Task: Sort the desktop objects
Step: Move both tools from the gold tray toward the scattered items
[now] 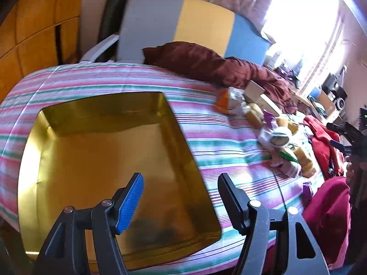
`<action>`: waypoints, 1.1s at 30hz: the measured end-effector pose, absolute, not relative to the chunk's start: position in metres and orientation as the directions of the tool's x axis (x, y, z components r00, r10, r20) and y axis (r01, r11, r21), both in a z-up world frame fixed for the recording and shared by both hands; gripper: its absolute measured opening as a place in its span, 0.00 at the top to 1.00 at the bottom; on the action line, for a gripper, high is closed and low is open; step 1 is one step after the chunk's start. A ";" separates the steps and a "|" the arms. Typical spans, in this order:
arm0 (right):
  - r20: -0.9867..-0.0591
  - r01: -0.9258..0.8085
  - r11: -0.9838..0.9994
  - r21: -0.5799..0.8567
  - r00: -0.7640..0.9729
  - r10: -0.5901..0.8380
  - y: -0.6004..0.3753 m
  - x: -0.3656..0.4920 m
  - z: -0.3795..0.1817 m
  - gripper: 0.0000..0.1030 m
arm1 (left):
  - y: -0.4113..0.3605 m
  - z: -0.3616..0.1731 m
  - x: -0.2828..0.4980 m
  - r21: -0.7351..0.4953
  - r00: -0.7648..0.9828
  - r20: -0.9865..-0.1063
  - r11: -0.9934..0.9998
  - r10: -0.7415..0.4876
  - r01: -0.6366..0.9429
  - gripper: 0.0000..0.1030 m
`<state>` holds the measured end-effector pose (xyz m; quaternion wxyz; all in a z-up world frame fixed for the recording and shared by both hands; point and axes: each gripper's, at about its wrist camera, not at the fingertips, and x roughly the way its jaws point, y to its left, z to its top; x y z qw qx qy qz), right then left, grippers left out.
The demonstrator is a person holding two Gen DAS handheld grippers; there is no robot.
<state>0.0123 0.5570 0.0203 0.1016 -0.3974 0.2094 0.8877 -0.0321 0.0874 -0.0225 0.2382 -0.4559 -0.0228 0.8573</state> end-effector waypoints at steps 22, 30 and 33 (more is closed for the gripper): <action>-0.925 -0.614 -0.761 0.208 -0.376 0.050 0.632 0.009 -0.069 0.40 | 0.230 -0.024 -0.039 -0.252 -0.294 -0.795 -0.730 0.530 -0.635 0.34; -0.935 -0.601 -0.780 0.177 -0.350 0.058 0.632 0.005 -0.072 0.57 | 0.280 -0.026 -0.055 -0.245 -0.263 -0.799 -0.693 0.540 -0.679 0.34; -0.921 -0.602 -0.777 0.183 -0.381 0.078 0.633 0.007 -0.066 0.60 | 0.298 -0.027 -0.062 -0.233 -0.256 -0.804 -0.680 0.537 -0.695 0.34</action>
